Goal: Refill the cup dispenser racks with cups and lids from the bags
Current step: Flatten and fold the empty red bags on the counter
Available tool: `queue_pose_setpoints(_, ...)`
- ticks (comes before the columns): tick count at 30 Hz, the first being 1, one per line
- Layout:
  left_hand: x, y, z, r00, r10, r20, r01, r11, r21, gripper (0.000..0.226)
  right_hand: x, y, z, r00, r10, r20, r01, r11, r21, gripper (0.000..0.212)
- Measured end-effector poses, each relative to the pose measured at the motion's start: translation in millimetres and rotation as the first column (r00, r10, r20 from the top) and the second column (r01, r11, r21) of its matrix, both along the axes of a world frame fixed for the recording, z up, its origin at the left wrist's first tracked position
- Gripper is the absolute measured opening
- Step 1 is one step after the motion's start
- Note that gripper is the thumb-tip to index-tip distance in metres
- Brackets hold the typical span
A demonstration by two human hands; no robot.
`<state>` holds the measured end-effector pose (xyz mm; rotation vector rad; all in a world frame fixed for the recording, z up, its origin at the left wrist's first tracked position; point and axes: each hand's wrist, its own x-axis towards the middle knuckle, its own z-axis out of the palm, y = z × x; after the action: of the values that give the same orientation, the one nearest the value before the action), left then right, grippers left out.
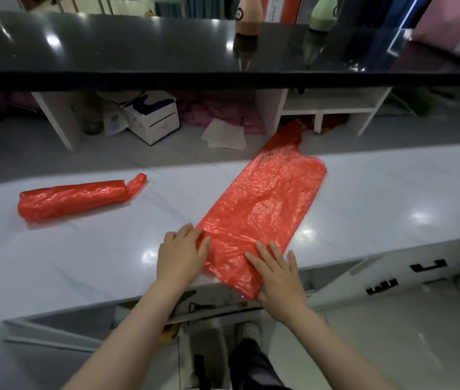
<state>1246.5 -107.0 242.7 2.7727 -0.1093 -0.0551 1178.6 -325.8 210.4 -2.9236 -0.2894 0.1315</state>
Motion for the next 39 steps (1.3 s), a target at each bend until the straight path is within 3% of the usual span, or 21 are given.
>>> queue_pose_setpoints(3,-3.8,8.9,3.0,0.983,-0.163,0.087,0.166,0.986,-0.030,0.034,-5.9,-21.4,-1.8,0.999,-0.037,0.020,0.033,0.984,0.178,0.051)
queue_pose_setpoints(6,-6.8,14.1,9.4,0.931,-0.342,0.127,0.353,0.933,-0.072,0.048,-8.5,-42.3,4.8,0.998,-0.058,0.005,0.053,0.942,0.331,0.044)
queue_pose_setpoints(10,-1.9,16.9,10.5,0.761,-0.617,0.202,0.623,0.781,0.041,0.061,-8.9,-61.4,24.4,0.976,-0.144,-0.162,0.207,0.845,0.494,0.041)
queue_pose_setpoints(13,10.1,7.4,14.7,0.684,-0.700,0.208,0.698,0.710,0.092,0.054,-7.4,-66.7,34.9,0.954,-0.165,-0.249,0.280,0.781,0.558,0.039)
queue_pose_setpoints(15,19.2,-2.0,15.0,0.674,-0.701,0.234,0.701,0.706,0.096,0.040,-7.9,-68.8,37.5,0.954,-0.180,-0.241,0.291,0.759,0.583,0.038)
queue_pose_setpoints(18,28.3,-9.1,8.1,0.815,-0.563,0.137,0.573,0.818,-0.049,0.018,-9.8,-76.3,34.2,0.942,-0.297,-0.153,0.327,0.725,0.606,0.034)
queue_pose_setpoints(21,33.0,-13.9,-2.1,0.872,-0.487,0.056,0.490,0.866,-0.099,0.018,-12.2,-85.9,26.6,0.921,-0.389,-0.010,0.331,0.772,0.543,0.018)
queue_pose_setpoints(27,31.5,-34.8,0.0,0.924,-0.378,0.063,0.378,0.872,-0.311,0.030,-10.0,-95.2,18.8,0.837,-0.547,0.022,0.468,0.735,0.490,0.013)
queue_pose_setpoints(33,31.0,-55.7,9.3,0.942,-0.327,0.073,0.316,0.795,-0.517,0.025,-6.1,-96.9,14.3,0.817,-0.576,0.016,0.491,0.711,0.503,0.013)
queue_pose_setpoints(36,38.3,-53.1,2.2,0.917,-0.392,0.068,0.373,0.787,-0.491,0.040,-3.0,-98.8,11.8,0.796,-0.606,-0.002,0.525,0.688,0.502,0.028)
queue_pose_setpoints(39,44.1,-54.7,-7.0,0.910,-0.413,0.039,0.397,0.839,-0.372,0.024,-1.0,-100.7,10.8,0.786,-0.618,0.006,0.540,0.692,0.479,0.031)
